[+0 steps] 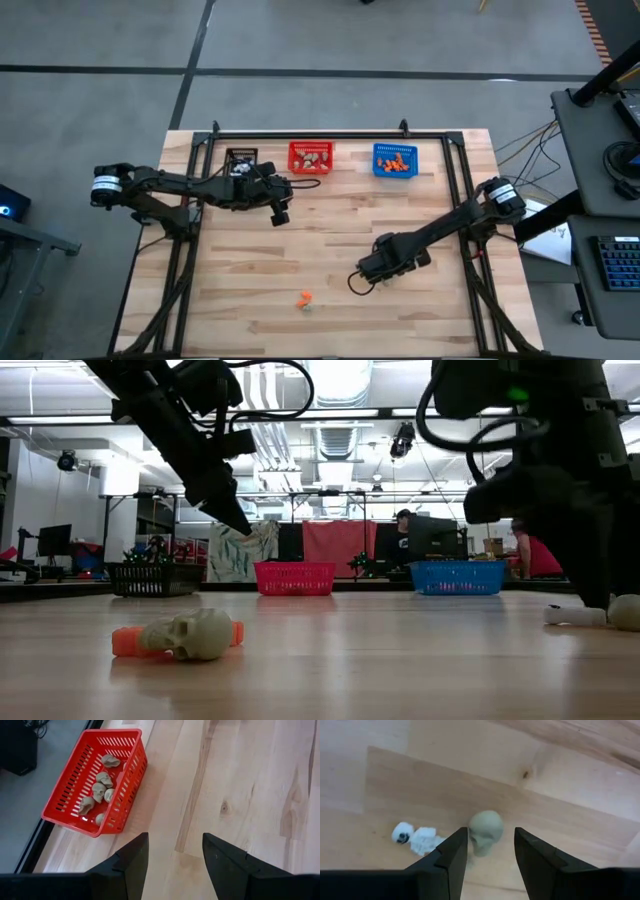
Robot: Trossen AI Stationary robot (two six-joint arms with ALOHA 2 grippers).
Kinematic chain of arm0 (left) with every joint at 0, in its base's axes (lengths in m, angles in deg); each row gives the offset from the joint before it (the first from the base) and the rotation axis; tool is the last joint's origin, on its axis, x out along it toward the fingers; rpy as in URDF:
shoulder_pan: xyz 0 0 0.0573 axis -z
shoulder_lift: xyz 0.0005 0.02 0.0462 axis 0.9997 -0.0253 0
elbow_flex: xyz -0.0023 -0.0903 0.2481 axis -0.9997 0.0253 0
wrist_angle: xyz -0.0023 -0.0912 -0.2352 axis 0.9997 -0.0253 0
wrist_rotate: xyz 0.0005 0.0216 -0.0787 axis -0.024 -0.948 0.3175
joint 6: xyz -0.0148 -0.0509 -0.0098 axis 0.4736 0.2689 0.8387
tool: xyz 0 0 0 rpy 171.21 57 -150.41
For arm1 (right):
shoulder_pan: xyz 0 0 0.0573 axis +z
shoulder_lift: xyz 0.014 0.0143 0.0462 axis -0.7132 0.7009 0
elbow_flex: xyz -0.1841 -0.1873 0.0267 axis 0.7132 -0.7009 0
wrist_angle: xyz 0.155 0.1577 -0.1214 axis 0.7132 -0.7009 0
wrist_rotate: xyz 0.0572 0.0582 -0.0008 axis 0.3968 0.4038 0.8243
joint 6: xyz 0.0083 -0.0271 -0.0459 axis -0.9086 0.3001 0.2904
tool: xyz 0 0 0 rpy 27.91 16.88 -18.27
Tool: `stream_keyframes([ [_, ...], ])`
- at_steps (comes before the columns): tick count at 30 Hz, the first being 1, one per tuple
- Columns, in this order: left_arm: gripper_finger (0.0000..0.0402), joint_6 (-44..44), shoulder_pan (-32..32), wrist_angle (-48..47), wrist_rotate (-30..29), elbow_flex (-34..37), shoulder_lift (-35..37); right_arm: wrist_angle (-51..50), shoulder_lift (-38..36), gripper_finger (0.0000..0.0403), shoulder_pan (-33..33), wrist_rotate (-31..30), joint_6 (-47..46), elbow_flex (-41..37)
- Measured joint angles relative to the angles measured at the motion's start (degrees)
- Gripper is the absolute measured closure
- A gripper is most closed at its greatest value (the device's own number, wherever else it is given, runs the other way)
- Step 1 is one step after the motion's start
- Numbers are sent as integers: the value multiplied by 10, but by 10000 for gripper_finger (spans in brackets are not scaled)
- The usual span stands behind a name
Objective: Sort Halloween decoration
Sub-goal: Put the white skull toy into the red bin
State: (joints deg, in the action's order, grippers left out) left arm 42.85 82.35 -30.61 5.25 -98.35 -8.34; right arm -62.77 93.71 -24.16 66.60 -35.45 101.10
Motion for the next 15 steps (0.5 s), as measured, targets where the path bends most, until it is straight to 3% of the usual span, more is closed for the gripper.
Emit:
stream_keyframes([
  [10, 233, 0, 0, 0, 0, 0, 0, 17, 11, 252, 0, 0, 7, -21],
  [15, 233, 0, 0, 0, 0, 0, 0, 21, 13, 278, 0, 0, 9, -21],
])
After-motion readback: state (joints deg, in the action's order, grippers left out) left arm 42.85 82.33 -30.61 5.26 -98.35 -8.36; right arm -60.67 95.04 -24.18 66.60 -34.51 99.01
